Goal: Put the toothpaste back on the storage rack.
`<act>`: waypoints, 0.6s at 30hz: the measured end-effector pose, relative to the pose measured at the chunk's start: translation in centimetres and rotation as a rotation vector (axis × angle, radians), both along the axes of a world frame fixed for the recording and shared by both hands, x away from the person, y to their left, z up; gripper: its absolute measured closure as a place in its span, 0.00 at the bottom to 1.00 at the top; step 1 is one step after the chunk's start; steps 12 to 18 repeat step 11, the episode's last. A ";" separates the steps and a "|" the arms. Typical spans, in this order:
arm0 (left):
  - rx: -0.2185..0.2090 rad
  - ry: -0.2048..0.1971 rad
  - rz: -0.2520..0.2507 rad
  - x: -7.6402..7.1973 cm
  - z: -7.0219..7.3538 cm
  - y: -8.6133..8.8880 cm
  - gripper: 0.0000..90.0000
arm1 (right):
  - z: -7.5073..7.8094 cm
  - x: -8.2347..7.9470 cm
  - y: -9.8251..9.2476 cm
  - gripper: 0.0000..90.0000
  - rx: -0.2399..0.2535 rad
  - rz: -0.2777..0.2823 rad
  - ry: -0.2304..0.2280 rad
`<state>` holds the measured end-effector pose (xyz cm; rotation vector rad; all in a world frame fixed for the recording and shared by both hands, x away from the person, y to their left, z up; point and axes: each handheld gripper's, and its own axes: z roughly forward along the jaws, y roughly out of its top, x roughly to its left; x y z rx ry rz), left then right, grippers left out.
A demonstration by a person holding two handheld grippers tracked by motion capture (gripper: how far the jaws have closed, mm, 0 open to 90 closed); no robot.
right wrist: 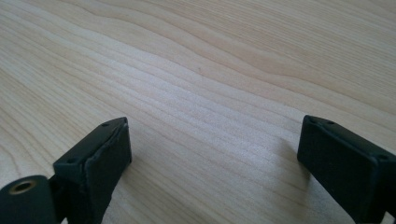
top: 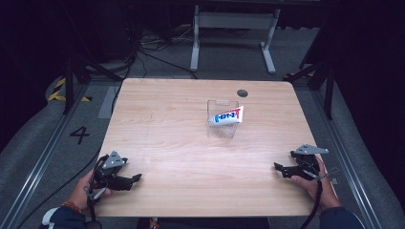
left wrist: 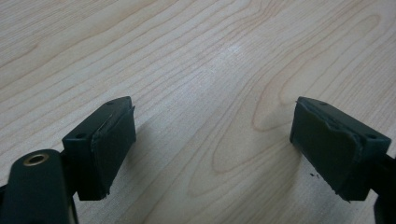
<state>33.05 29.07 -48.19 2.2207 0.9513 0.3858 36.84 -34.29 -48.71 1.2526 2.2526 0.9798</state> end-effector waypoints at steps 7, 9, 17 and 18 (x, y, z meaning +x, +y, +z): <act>0.000 0.006 0.014 0.0 0.0 0.0 0.15 | 0.0 0.0 0.0 0.11 0.000 -0.002 0.001; -0.002 0.006 0.017 -0.1 0.0 0.0 0.15 | 0.0 0.0 0.0 0.11 0.000 -0.002 0.001; -0.002 0.006 0.017 -0.1 0.0 0.0 0.15 | 0.0 0.0 0.0 0.11 0.000 -0.003 0.001; -0.002 0.006 0.017 -0.1 0.0 0.0 0.15 | 0.0 0.0 0.0 0.11 0.000 -0.003 0.001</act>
